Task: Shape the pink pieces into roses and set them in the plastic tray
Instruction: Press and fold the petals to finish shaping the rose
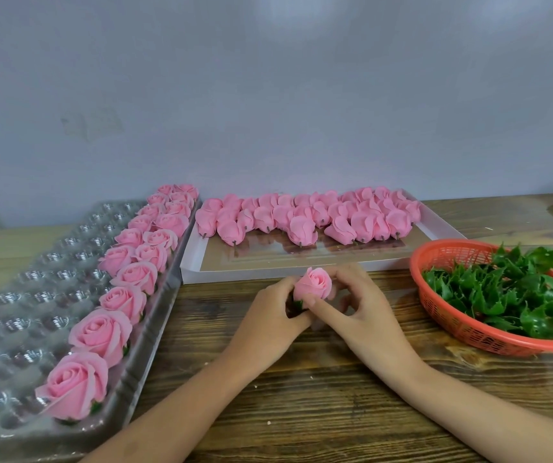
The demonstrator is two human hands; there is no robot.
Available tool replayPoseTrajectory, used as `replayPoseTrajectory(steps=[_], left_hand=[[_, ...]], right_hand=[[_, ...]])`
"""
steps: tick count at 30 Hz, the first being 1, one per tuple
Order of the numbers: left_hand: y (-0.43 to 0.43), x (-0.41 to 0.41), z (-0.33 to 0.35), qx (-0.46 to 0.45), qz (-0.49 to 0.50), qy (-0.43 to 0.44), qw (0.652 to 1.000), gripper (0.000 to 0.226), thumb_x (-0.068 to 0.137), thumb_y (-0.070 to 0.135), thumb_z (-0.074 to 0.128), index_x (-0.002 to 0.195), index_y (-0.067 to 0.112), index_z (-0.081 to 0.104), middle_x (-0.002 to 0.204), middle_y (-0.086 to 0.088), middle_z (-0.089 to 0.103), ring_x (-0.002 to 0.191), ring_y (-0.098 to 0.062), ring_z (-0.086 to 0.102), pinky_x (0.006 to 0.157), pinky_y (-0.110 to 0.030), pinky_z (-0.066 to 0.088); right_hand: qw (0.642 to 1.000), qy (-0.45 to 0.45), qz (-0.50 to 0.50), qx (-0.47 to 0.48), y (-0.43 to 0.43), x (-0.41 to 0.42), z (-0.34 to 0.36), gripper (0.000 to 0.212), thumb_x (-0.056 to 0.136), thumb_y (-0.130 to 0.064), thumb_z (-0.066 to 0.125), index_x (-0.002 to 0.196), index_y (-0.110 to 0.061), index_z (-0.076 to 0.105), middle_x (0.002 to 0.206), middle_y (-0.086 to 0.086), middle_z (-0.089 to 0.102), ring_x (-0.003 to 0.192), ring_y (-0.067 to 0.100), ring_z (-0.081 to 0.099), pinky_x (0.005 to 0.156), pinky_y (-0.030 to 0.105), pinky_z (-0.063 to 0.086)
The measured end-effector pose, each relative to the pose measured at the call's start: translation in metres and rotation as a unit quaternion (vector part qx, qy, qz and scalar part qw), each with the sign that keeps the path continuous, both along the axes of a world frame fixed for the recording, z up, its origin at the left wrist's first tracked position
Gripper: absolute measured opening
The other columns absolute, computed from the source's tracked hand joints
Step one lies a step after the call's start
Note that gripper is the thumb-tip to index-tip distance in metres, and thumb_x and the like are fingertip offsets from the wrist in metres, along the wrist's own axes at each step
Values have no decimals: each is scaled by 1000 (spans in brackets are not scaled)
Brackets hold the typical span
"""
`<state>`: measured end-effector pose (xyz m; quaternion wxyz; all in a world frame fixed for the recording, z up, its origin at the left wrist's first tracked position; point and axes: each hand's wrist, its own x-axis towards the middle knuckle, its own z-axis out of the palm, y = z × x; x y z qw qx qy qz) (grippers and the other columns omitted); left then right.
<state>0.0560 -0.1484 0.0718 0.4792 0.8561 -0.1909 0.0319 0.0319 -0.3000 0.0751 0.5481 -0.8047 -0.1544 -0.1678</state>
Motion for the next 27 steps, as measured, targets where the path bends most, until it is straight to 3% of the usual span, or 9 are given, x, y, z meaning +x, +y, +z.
replayPoseTrajectory(steps=[6,10,13,16,20,23,27], left_hand=[[0,-2,3,-9,4,-10,1000,27,76,22,77,97,32,64,88,14,68,85,3,61,72,-10,47],[2,-2,7,-39,-14,0,999,14,76,13,76,89,15,69,83,-2,70,81,-16,65,76,-38,54],[2,-3,9,-40,-22,4,999,14,79,12,74,92,11,70,84,-6,71,84,-21,65,79,-46,52],[2,-3,10,-31,-28,-3,999,10,81,16,73,90,11,71,83,-4,71,82,-18,66,78,-41,53],[0,-5,8,1,-27,-25,999,5,79,18,73,81,19,69,75,3,69,71,-8,64,64,-23,51],[1,-5,7,-16,-26,-23,999,12,76,16,74,87,17,70,77,1,69,73,-11,63,65,-30,51],[2,-5,8,-27,-32,-13,999,8,77,15,74,83,13,70,74,-2,69,71,-15,63,65,-33,50]], right_hand=[[999,-31,34,-24,2,-5,3,13,85,-20,76,96,-24,71,88,-10,61,83,12,56,70,19,42],[995,-46,60,-58,3,-5,4,16,85,-12,77,98,-18,71,92,-9,65,88,13,58,74,20,43],[995,-53,67,-59,3,-5,4,18,85,-13,77,101,-20,71,95,-11,65,91,13,59,76,20,44],[994,-68,63,-54,3,-7,4,17,86,-18,76,102,-23,72,95,-10,63,92,16,58,75,20,45],[995,-66,66,-47,3,-8,6,14,86,-16,75,97,-24,73,92,-6,61,90,15,57,76,18,43],[994,-61,75,-53,4,-8,7,15,86,-10,74,96,-21,75,94,-4,62,93,13,58,80,17,44],[994,-49,81,-48,3,-7,6,16,85,-9,74,98,-18,76,98,-3,64,99,15,60,86,26,48]])
